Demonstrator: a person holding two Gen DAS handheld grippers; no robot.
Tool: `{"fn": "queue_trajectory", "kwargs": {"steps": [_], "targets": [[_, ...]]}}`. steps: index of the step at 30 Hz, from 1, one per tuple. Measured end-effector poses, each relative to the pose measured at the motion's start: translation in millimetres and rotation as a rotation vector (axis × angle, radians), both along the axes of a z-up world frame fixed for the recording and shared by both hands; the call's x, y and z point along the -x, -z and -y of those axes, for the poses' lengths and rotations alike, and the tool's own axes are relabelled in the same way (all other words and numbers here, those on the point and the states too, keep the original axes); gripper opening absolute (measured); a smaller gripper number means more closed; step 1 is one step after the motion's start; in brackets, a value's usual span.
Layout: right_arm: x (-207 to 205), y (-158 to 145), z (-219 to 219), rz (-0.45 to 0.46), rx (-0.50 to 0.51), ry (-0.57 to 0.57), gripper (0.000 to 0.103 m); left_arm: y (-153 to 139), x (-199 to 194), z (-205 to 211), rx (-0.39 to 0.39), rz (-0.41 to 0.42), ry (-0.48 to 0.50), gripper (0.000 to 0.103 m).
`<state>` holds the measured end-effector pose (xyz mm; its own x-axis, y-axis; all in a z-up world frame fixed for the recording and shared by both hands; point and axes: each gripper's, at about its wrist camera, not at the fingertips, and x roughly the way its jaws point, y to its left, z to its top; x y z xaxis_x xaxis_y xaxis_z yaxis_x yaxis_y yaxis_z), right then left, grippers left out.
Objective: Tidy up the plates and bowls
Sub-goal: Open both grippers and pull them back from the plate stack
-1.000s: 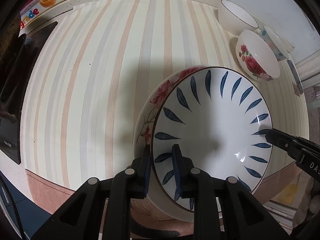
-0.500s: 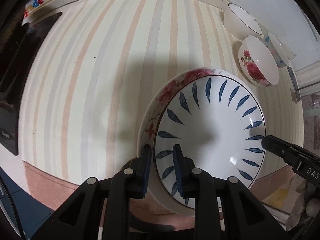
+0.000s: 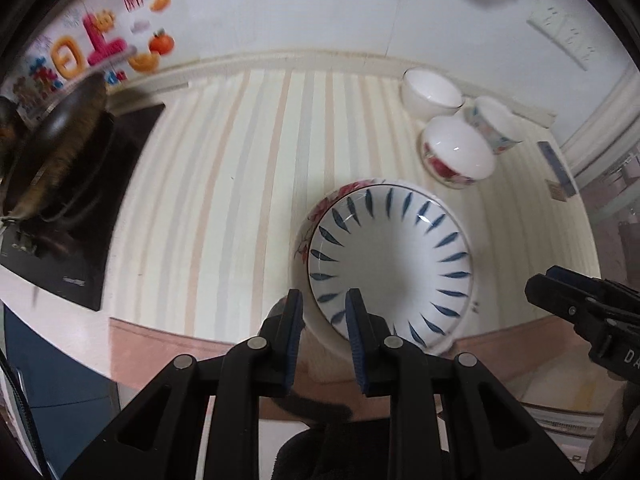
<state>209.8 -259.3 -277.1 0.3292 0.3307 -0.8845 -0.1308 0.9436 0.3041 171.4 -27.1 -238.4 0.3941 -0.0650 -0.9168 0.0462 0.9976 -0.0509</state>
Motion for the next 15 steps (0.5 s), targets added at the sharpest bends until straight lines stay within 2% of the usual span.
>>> {"fn": "queue_trajectory", "kwargs": {"steps": [4,6,9,11,13,15], "targets": [[37.5,-35.6,-5.3,0.057,-0.005,0.001,0.056,-26.8,29.5,-4.0,0.015,0.051,0.013,0.021],[55.8,-50.1,-6.6,0.081,-0.009,0.003,0.065,-36.8,42.9,-3.7,0.026,0.07,0.017,0.026],[86.0,-70.3,-9.5,0.115,-0.009,0.013,0.071,-48.9,64.3,-0.8,0.022,0.111,0.026,0.031],[105.0,-80.3,-10.8,0.131,-0.007,0.014,0.071,-56.6,77.4,-1.2,0.03,0.123,0.025,0.047],[118.8,-87.7,-12.9,0.144,0.006,0.013,0.072,-61.6,87.8,-1.7,0.054,0.129,0.026,0.058],[130.9,-94.6,-13.1,0.156,0.001,0.011,0.078,-65.8,96.4,-2.4,0.064,0.138,0.021,0.058]]}}
